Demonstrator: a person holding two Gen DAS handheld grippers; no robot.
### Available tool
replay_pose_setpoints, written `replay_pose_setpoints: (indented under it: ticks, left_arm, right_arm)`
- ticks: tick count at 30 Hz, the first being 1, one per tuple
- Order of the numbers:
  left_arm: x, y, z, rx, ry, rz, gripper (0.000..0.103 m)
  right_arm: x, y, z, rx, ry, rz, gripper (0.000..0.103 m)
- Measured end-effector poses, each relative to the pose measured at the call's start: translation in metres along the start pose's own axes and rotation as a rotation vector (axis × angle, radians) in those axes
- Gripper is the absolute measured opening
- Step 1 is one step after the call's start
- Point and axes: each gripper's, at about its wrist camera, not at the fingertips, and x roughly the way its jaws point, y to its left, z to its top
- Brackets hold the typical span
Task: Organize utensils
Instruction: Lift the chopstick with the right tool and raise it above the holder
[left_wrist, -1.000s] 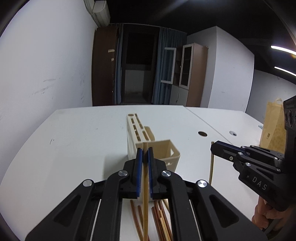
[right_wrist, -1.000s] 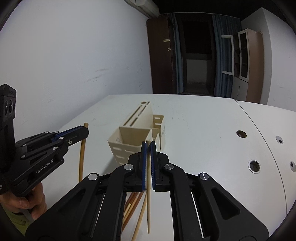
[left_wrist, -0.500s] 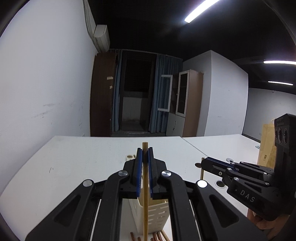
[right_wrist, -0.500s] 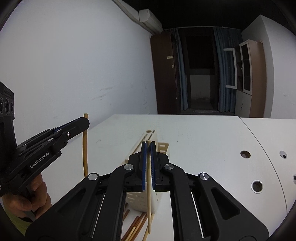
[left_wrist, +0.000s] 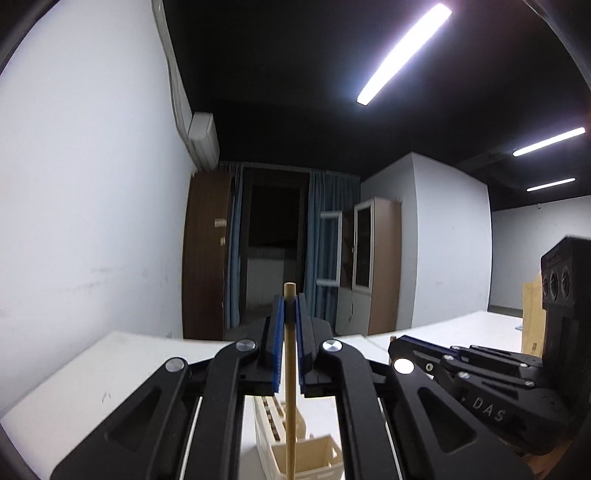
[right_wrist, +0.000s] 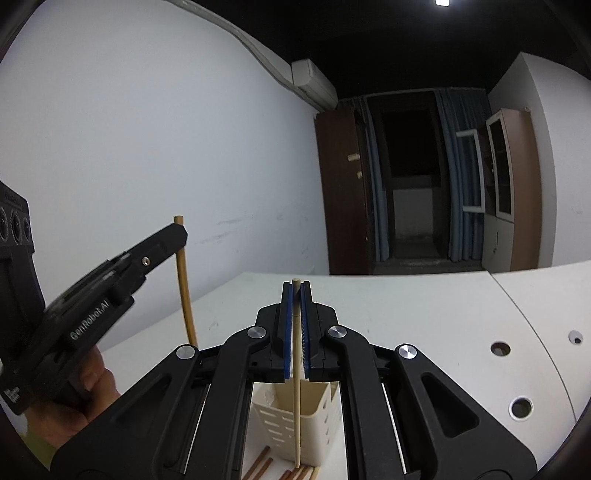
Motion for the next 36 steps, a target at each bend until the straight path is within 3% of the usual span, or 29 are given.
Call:
replay_pose_setpoints:
  ticks: [5, 10, 14, 21, 26, 36]
  left_arm:
    - [-0.014, -0.007, 0.007, -0.01, -0.138, 0.003, 0.006]
    - [-0.028, -0.009, 0.008, -0.032, -0.297, 0.032, 0.006]
    - [-0.027, -0.009, 0.007, -0.05, -0.349, 0.044, 0.006]
    - [0.0, -0.007, -0.005, -0.052, -0.281, 0.04, 0.006]
    - [0.026, -0.002, -0.02, -0.061, -0.17, 0.026, 0.006]
    - [0.044, 0.014, -0.048, -0.083, -0.006, -0.01, 0.006]
  right_arm:
    - [-0.01, -0.003, 0.01, 0.005, -0.108, 0.033, 0.004]
    - [-0.011, -0.011, 0.013, 0.025, -0.202, 0.003, 0.004]
    - [-0.001, -0.019, 0.015, 0.036, -0.228, 0.016, 0.004]
    - [0.04, -0.022, 0.007, 0.017, -0.176, 0.016, 0.004]
    - [0.071, -0.029, -0.007, 0.03, -0.073, 0.02, 0.004]
    - [0.087, -0.025, -0.024, 0.008, 0.021, 0.021, 0.004]
